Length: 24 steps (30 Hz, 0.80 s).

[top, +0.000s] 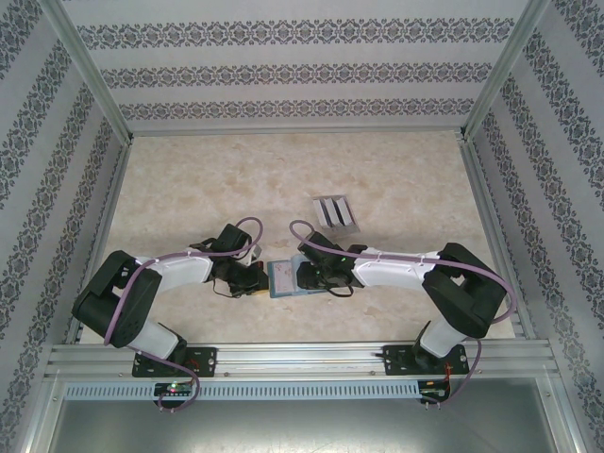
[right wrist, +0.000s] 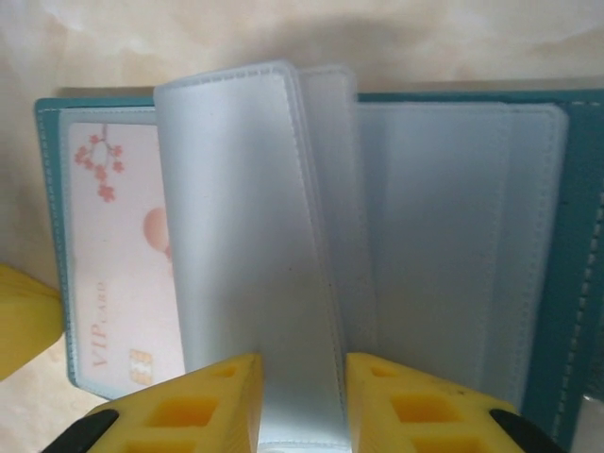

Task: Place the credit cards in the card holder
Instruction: Flip over the card slot in the card holder.

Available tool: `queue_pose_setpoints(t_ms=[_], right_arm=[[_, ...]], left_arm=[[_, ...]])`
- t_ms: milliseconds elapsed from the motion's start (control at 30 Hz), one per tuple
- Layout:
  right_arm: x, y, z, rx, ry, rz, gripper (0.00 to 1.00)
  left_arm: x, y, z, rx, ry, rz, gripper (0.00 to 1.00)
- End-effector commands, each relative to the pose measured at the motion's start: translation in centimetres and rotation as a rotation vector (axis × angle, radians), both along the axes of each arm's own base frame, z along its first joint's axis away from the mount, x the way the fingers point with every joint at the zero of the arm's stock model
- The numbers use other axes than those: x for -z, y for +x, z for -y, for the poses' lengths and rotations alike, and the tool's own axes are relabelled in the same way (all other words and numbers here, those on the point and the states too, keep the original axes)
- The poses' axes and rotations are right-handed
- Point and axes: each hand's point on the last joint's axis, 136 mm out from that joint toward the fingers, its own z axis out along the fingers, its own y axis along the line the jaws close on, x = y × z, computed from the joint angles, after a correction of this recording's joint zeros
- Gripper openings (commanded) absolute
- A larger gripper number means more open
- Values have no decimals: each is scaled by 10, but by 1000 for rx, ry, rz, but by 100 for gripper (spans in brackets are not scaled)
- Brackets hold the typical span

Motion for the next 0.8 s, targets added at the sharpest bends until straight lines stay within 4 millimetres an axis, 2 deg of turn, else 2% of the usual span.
queue_pose_setpoints(t_ms=[0,200,433,500,700,767], right_arm=[[-13,1,-18,-41,78,33,28],[-18,3,-21,-52,96,44,22],[-20,1,-32,-86,150,44,24],[-26,1,-36,-100,174,49,27],[-37,3,-34,-92,199,83,28],[-41,1,-36,-105,222,93,27]], left_arm=[[3,1,6,10,-2,1,0],[4,2,6,14,1,-2,0],[0,5,4,-1,10,14,0],[-2,7,1,-12,27,35,5],[-8,11,2,-28,22,50,6],[-9,13,-1,-43,31,60,11]])
